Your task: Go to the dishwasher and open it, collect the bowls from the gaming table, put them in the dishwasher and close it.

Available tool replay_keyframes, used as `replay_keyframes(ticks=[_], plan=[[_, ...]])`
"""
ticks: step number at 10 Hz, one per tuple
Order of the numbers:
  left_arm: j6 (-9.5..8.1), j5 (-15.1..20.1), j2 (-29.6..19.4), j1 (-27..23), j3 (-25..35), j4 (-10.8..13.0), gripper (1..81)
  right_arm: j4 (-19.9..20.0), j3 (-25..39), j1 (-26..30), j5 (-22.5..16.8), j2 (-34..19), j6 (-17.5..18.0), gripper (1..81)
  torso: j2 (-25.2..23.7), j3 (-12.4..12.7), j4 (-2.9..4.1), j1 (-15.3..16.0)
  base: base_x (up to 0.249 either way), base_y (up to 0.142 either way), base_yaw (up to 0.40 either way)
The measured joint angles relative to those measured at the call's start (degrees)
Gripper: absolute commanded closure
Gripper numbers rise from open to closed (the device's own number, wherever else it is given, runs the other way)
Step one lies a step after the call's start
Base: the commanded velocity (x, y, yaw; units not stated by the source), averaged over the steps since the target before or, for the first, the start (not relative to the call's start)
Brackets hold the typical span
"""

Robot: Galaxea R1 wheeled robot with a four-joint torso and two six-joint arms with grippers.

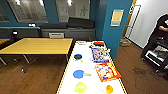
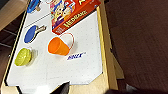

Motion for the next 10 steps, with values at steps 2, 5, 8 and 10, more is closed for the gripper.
replay_keyframes(ticks=[2,5,8,10], plan=[[0.02,0.0,0.0,-0.2,0.0,0.0,1.0,1.3,0.2,6.4,-5.2,0.1,1.1,1.0,0.0,-3.0,0.00,0.0,0.000,0.000,0.000],[0.00,-0.2,0.0,-0.8,0.0,0.0,1.0,1.8,0.2,14.1,-12.0,0.0,3.3,1.0,0.1,-3.6,0.00,0.1,0.000,0.000,0.000],[0.00,-0.2,0.0,-0.8,0.0,0.0,1.0,2.2,-2.4,18.7,-16.6,4.9,7.6,1.0,0.1,-3.6,0.00,0.1,0.000,0.000,0.000],[0.00,-0.2,0.0,-0.8,0.0,-0.1,1.0,2.2,-6.6,18.9,-18.4,9.3,9.5,1.0,0.1,-3.6,0.00,0.1,0.000,0.000,0.000]])
